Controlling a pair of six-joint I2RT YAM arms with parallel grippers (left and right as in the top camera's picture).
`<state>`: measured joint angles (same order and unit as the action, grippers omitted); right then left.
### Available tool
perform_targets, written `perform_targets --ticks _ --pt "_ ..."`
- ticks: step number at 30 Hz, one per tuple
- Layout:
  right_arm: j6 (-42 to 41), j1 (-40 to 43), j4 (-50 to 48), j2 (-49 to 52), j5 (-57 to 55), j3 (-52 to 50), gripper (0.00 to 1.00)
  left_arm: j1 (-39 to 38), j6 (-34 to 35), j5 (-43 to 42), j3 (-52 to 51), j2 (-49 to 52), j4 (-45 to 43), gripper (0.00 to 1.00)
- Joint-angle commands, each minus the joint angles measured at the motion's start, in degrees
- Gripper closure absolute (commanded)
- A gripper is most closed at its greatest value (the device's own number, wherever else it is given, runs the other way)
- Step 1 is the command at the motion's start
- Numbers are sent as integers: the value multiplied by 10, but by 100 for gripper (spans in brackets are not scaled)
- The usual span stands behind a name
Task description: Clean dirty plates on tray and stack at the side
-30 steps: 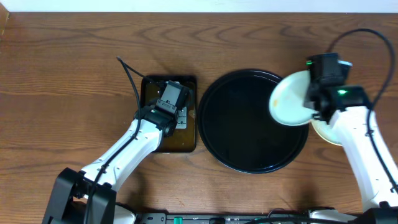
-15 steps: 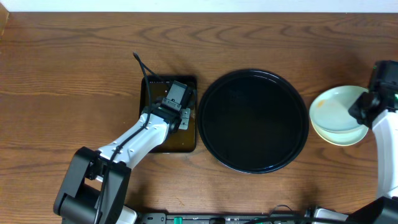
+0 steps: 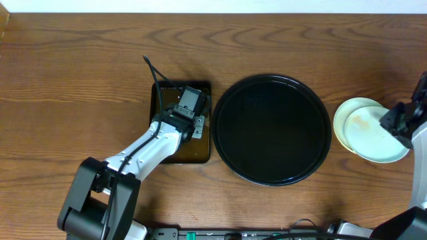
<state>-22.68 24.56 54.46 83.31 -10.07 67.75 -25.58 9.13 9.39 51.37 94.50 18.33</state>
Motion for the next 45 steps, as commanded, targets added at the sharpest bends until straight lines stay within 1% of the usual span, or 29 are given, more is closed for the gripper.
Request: perform_targets --ticks 1,9,11,17,20,21,22,26,31,33,34,35,36,40,45 --pt "32 -2 17 4 112 -1 57 3 -3 3 -3 5 10 75" --pt "50 -22 57 4 116 -1 55 3 -3 3 -5 5 19 71" --pt "50 -29 63 4 116 -1 55 3 -3 3 -5 5 20 69" --pt "66 -35 63 4 118 -2 55 3 -3 3 -5 5 13 67" --pt "75 -36 63 4 119 -3 54 3 -3 3 -5 6 -13 59" --pt "77 -37 64 4 119 -3 54 3 -3 3 -5 7 -21 54" --pt "78 -37 65 4 119 -3 54 3 -3 3 -5 7 -28 53" --pt "78 -37 69 4 119 -4 55 3 -3 3 -5 21 -43 52" --pt "78 -37 71 4 120 -4 55 3 -3 3 -5 70 -43 51" --pt "78 -37 72 4 120 -4 55 3 -3 3 -5 90 -44 53" --pt "81 -37 73 4 121 -4 55 3 -3 3 -5 96 -45 60" --pt "82 -37 73 4 120 -4 55 3 -3 3 -5 100 -45 75" --pt "82 -37 73 4 120 -4 55 3 -3 3 -5 101 -45 92" --pt "87 -37 75 4 120 -4 55 3 -3 3 -5 88 -52 93" --pt "95 -37 76 4 120 -4 55 3 -3 6 -5 42 -54 93"
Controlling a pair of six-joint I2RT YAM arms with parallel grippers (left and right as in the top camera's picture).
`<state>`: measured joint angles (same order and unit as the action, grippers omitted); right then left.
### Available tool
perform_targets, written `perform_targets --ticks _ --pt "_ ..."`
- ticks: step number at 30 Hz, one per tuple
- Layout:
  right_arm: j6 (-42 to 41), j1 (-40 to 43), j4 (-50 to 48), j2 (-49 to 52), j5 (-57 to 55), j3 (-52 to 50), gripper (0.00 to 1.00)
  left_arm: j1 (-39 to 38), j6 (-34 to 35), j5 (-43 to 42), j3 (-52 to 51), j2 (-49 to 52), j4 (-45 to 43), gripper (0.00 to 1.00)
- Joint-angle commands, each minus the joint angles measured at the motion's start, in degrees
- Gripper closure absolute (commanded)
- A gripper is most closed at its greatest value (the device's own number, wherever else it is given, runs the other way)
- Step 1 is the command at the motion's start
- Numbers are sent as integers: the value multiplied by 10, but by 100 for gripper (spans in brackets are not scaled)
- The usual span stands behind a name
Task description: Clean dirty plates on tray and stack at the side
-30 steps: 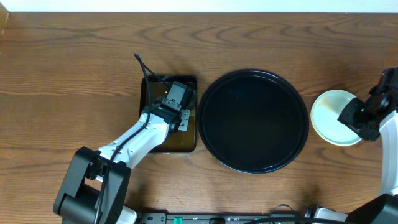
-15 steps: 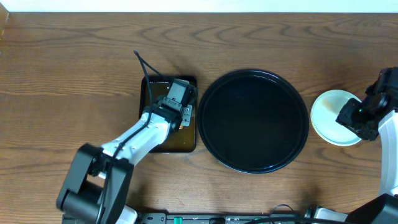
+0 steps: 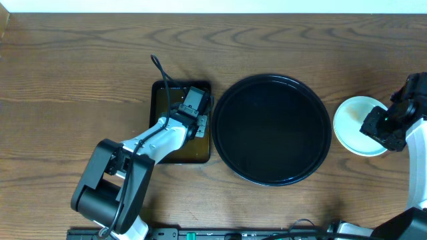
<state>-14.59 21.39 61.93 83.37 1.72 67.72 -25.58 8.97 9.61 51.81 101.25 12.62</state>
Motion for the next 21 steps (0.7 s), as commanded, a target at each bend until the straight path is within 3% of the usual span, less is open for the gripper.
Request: perform_targets --ticks 1,3,4,5,6,12,21 --pt "16 -5 1 3 3 -4 55 3 -2 12 -9 -36 2 93" --pt "18 -5 1 3 3 -4 55 3 -2 26 -9 -57 3 93" --pt "19 -5 1 3 3 -4 55 3 -2 27 -9 -70 4 60" --pt "19 -5 1 3 3 -4 55 3 -2 27 -9 -75 7 44" --pt "21 -5 1 3 3 -4 55 3 -1 27 -9 -77 11 39" --pt "21 -5 1 3 3 -4 55 3 38 26 -10 -75 50 37" --pt "21 -5 7 3 3 -4 55 3 38 25 -10 -43 49 35"
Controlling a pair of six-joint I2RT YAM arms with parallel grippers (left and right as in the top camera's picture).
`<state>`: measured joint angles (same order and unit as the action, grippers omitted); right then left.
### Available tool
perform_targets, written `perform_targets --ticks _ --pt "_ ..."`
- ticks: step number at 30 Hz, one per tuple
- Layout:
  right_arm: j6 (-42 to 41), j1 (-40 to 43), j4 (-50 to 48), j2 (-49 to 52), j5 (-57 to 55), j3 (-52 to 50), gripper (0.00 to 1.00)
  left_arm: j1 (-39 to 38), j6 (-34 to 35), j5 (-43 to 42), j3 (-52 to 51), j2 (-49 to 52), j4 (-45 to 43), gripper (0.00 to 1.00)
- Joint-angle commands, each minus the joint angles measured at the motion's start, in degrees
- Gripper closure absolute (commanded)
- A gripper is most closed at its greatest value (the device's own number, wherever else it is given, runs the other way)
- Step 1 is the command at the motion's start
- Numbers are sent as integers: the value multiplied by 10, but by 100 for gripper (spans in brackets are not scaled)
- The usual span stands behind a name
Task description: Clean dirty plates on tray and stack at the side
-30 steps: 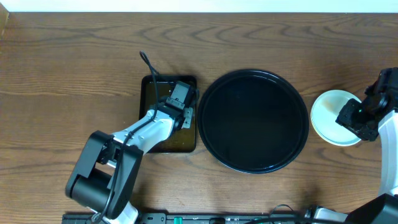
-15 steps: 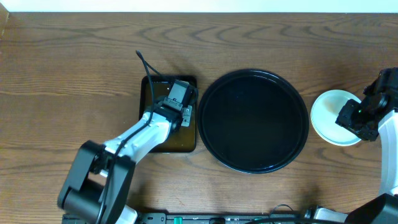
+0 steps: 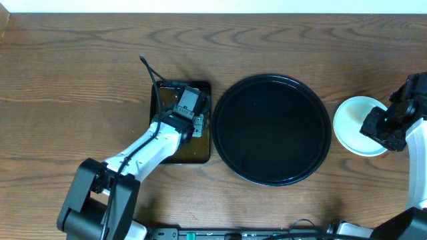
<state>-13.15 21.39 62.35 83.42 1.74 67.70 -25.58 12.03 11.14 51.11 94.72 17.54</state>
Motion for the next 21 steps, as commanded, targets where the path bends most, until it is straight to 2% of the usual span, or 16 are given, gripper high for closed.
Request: perform_targets --ticks 1,5,6,7,8,9,19,21 --pt "6 -5 2 3 2 -4 55 3 8 10 -3 30 -1 35" --pt "6 -5 3 3 2 -4 55 3 8 10 -3 67 2 37" --pt "6 -5 3 3 2 -4 56 3 8 10 -3 75 2 42" --pt "6 -5 3 3 2 -4 55 3 8 9 -3 81 3 67" --pt "6 -5 3 3 2 -4 55 3 8 10 -3 82 4 82" --pt "6 -5 3 3 2 -4 55 3 8 10 -3 81 4 92" --pt "11 -5 2 3 2 -4 56 3 12 10 -3 13 10 91" --pt "11 -5 2 3 2 -4 56 3 12 10 -3 -11 19 57"
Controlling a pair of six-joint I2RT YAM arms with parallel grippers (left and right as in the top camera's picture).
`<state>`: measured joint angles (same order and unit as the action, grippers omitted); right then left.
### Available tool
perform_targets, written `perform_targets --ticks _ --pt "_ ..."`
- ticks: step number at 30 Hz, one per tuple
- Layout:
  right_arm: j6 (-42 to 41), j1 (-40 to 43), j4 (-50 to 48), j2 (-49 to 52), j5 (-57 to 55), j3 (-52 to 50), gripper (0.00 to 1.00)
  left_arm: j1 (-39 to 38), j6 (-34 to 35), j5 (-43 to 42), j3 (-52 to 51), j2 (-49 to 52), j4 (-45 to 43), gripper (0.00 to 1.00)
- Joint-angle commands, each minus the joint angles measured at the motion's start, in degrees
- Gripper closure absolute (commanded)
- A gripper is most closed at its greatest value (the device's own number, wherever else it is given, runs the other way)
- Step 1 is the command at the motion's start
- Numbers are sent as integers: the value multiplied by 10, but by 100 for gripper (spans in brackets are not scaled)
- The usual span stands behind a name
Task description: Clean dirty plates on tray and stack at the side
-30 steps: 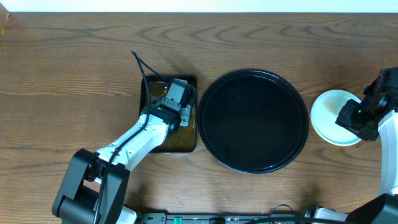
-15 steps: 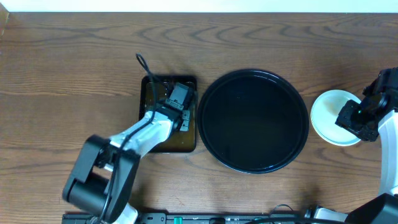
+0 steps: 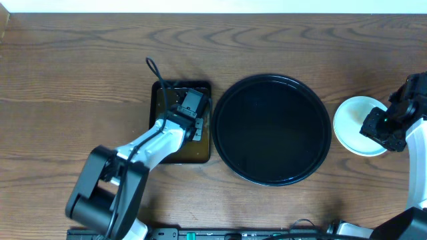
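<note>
The round black tray (image 3: pixel 273 175) lies bare in the middle of the table. To its right stands a stack of pale plates (image 3: pixel 348 122), edges lined up. My right gripper (image 3: pixel 377 125) sits over the stack's right part and hides it; its fingers do not show. My left gripper (image 3: pixel 192 101) hangs low over a dark square dish (image 3: pixel 200 155) left of the tray, and its body covers the fingers.
The wooden table (image 3: pixel 80 80) runs to a pale wall edge at the back. The left arm stretches from the front left corner to the square dish. The right arm comes in from the right edge.
The left arm's elbow and base link have shifted a little, while its gripper stays over the square dish. The right gripper and the plate stack have not moved.
At first two plates lay offset beside the tray, the upper one stained, with my right gripper at their right edge. Later they sat as one aligned stack under the gripper and have stayed so. The left gripper kept wobbling over the square dish throughout.
</note>
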<state>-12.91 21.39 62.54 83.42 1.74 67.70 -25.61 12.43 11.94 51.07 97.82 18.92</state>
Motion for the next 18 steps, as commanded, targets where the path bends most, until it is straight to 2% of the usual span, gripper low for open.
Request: perform_targets --ticks 1,4,18 --pt "8 -5 0 3 2 -4 56 3 8 2 -3 -56 10 44" --pt "8 -5 0 3 2 -4 56 3 7 2 -3 -75 4 32" --pt "8 -5 1 3 2 -4 56 21 8 4 -3 -24 -94 30"
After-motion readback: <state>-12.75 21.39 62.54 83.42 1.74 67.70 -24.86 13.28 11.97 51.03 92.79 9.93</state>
